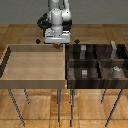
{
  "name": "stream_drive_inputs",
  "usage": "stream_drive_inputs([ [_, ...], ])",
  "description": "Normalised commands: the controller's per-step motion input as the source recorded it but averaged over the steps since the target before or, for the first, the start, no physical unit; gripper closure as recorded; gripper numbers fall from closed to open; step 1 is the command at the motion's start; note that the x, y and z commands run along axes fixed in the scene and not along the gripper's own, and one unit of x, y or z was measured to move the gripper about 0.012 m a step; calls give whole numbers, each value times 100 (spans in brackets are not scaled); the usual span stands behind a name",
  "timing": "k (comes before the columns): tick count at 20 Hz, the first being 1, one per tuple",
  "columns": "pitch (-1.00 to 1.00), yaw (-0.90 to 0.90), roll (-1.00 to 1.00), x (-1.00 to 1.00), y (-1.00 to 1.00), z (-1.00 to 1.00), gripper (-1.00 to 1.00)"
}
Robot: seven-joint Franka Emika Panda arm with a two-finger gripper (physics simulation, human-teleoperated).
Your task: Place the loaf of bread into the appropriate compartment.
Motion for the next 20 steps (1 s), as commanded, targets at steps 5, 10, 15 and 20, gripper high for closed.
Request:
stream_drive_inputs([
  [5, 0, 0, 0, 0, 100, 0, 100],
  [10, 0, 0, 0, 0, 100, 0, 100],
  [15, 0, 0, 0, 40, 40, 0, 100],
  [20, 0, 0, 0, 100, 0, 0, 100],
])
